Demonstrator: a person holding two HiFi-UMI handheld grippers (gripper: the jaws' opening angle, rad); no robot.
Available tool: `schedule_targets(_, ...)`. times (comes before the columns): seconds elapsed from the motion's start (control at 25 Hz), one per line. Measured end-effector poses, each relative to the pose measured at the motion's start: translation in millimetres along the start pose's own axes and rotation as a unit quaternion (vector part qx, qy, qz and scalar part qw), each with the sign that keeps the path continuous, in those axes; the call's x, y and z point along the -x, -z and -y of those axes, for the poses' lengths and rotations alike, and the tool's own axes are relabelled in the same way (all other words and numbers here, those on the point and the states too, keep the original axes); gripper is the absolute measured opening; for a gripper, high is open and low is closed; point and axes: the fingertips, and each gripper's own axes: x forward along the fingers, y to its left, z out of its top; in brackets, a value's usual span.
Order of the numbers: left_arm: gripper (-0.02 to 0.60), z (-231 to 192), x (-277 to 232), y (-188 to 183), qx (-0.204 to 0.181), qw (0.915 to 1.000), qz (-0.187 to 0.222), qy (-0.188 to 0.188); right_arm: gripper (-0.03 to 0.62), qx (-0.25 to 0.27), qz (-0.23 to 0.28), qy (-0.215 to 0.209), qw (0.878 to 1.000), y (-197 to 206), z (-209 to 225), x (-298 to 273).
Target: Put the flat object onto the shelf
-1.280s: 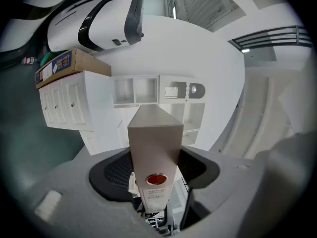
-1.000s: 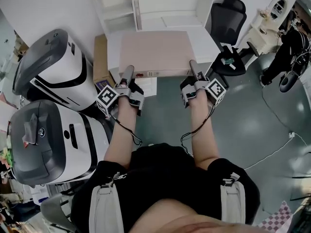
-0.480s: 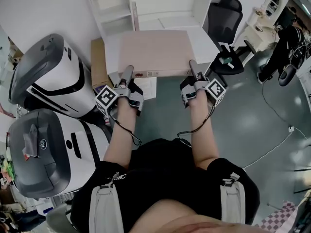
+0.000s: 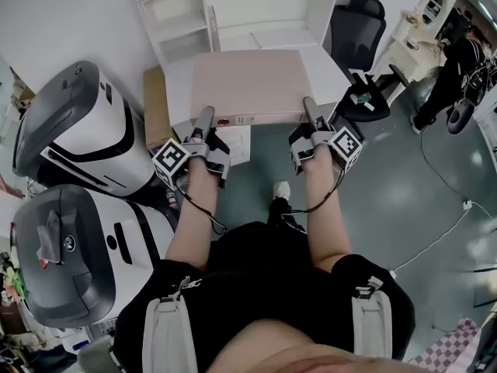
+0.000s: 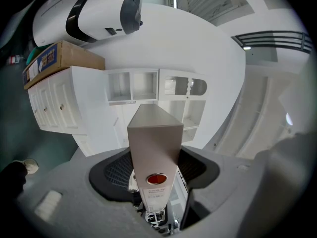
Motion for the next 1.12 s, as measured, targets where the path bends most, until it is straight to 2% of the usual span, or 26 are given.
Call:
schedule_targets(0.32,0.284,-8.9,-47.9,-5.9,-0.012,0.9999,-0.008,0.003,0.301,-0.004,0.003,-0.006,1.0,-26.4,23.1,-37.8)
schedule_targets(0.56,0.284,-18.5,-103.2,-12.6,-0.014,0.9999,-0.006,-0.003,0.301,-0.008,0.0,-0.006,1.0,-57.2,35.6,-88.3)
schedule_targets(0.8,0.284,-25.1,-154.3,-26.2,-0.017,0.9998,0.006,-0.005,0.301,-0.006,-0.015,-0.015,1.0,-81.1,43.7,-144.9)
schedule_targets(1.12,0.284,-32.1,-231.4,-31.6,-0.012,0.9995,0.024,-0.017,0.302,-0.013,-0.035,-0.005,0.999,-128.7,60.6,-216.7)
